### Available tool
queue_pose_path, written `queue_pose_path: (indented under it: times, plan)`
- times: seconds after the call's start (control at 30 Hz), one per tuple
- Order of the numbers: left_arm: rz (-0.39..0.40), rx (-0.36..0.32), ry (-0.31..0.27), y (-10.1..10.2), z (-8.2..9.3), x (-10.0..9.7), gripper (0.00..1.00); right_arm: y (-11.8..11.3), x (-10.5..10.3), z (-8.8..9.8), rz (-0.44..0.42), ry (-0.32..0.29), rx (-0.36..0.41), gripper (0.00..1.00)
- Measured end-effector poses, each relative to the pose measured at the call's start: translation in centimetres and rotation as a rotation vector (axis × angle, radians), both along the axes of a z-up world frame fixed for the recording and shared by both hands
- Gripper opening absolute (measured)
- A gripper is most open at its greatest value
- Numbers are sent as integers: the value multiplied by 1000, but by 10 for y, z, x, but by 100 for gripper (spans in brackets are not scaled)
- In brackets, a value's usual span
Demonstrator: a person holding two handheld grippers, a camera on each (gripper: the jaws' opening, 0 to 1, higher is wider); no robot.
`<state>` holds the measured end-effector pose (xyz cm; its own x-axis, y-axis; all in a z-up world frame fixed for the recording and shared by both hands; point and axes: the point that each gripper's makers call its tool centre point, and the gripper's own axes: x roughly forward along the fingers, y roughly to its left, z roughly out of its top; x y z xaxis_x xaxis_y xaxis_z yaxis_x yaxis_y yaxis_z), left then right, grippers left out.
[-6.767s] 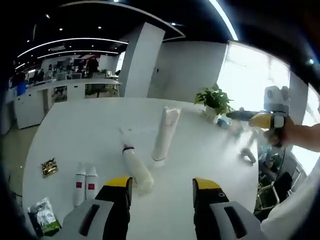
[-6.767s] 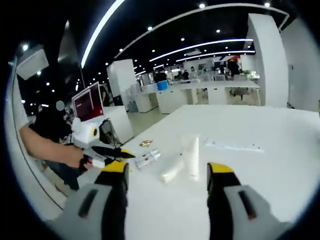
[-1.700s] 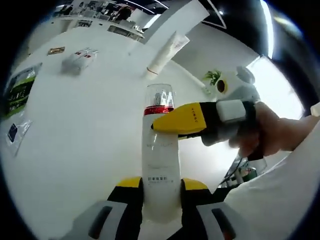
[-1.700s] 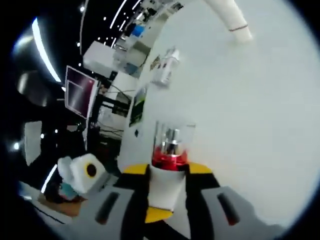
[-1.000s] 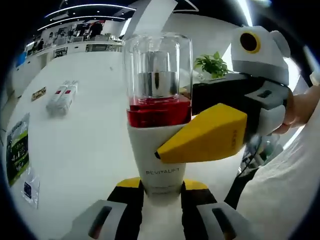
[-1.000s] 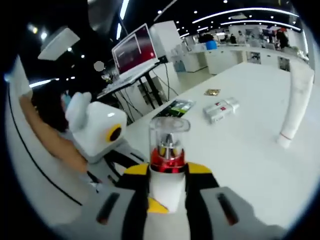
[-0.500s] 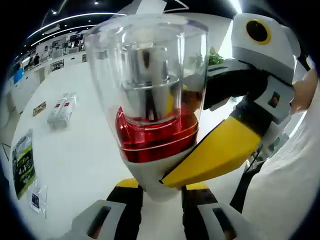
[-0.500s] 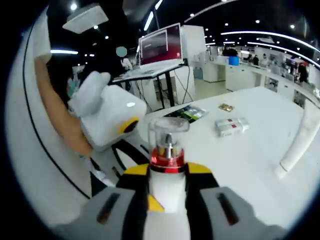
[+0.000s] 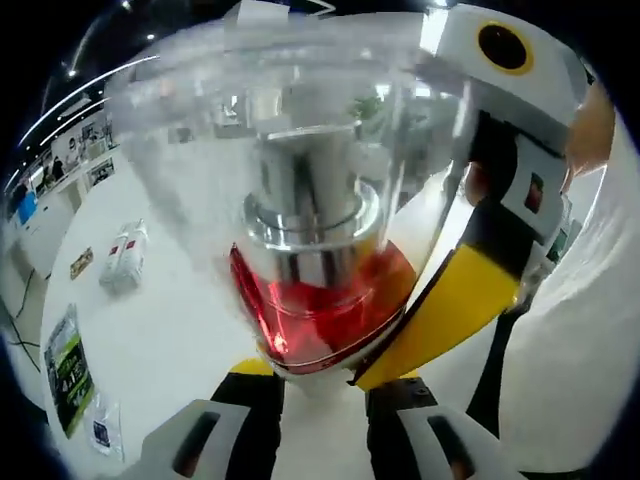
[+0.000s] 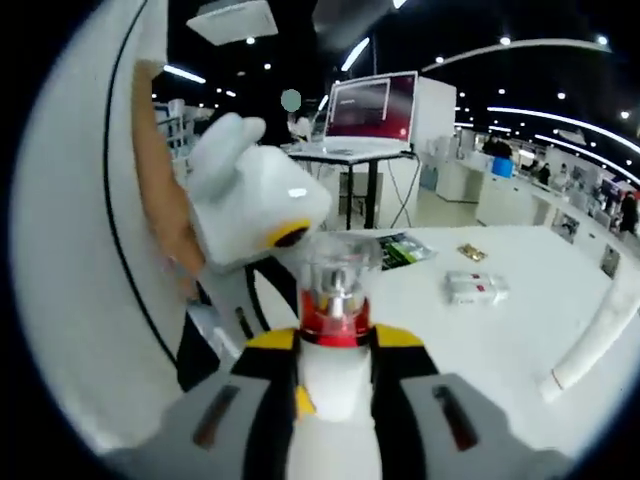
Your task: Arrange the skincare products in the storage area until every visible bottle or jar stands upright without overlapping.
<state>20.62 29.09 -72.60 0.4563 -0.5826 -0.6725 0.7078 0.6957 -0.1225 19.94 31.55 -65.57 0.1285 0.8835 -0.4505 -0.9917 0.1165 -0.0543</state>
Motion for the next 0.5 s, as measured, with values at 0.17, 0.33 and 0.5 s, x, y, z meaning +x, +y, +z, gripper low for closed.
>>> queue_pose_path:
  times: [0.17,0.33,0.5]
  plan:
    - [-21,-4,-12,-2,4,-1,33,-9,-1,-1,-10,9,18,26]
    - [-33,-10,-9,-7,7,-2,34,-13,-1,-1,-32,27,34,27]
    - [-14,-29,7,-8,11,0,35,-13,-1,-1,-44,40,45,27]
